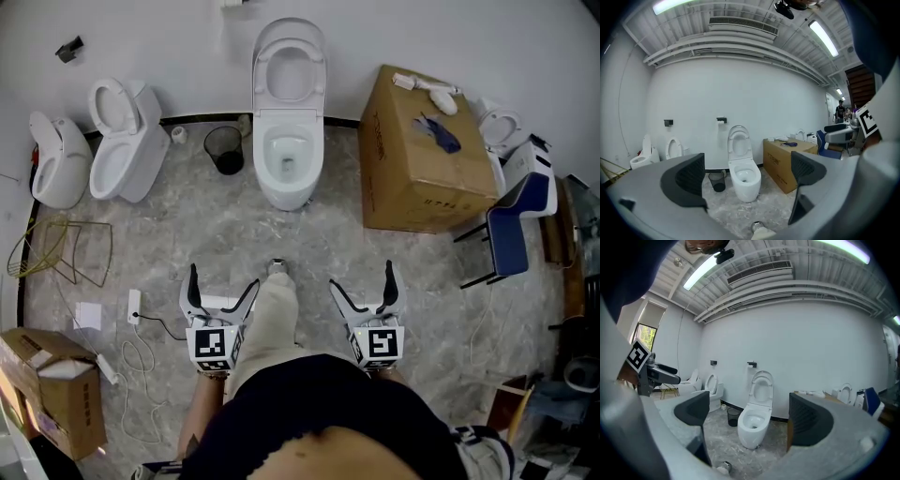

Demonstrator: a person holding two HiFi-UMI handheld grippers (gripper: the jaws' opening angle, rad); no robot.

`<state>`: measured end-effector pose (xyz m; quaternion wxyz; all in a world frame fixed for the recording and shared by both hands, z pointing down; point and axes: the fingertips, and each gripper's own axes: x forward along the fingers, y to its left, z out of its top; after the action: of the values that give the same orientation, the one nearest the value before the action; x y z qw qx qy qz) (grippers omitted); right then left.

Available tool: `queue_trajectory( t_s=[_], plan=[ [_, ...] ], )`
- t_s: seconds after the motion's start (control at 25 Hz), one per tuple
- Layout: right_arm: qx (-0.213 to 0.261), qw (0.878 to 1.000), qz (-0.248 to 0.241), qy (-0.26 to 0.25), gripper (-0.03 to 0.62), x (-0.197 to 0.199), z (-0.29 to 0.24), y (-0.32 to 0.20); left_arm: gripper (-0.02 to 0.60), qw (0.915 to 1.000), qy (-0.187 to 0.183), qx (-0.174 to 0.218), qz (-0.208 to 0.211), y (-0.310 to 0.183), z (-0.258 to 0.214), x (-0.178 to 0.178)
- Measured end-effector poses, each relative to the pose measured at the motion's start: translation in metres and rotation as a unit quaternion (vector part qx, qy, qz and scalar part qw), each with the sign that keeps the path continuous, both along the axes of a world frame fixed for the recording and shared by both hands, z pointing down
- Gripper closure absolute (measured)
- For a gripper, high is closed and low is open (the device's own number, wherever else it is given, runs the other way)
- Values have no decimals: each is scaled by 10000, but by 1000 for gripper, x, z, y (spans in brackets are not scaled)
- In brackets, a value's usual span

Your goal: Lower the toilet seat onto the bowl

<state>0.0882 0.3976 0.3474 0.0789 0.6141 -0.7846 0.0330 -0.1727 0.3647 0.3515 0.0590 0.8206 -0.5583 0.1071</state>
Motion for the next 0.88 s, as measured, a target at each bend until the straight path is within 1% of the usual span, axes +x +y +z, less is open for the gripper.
queue_trajectory(
  t_s=[0.16, 0.32, 0.44, 0.72, 0.88],
  plan=[
    [-12, 10000, 48, 4, 69, 2, 2, -49, 37, 9997, 45, 249, -28, -54, -10, 0],
    [-44, 10000, 26, 47, 106, 1, 1, -101, 37, 9998, 54, 194, -44, -111, -10, -4],
    [-153, 9998, 83, 41, 112, 4, -2, -144, 37, 10000, 21, 38, -29, -156, -10, -4],
    [-130, 9993, 335, -56, 113, 11, -11, -251, 37, 9999, -5, 80, 95, -260, -18, 1],
    [-140, 9989, 424, -162, 114, 12, -15, -300, 37, 9994, 72, 267, 230, -312, -29, 5]
  ],
)
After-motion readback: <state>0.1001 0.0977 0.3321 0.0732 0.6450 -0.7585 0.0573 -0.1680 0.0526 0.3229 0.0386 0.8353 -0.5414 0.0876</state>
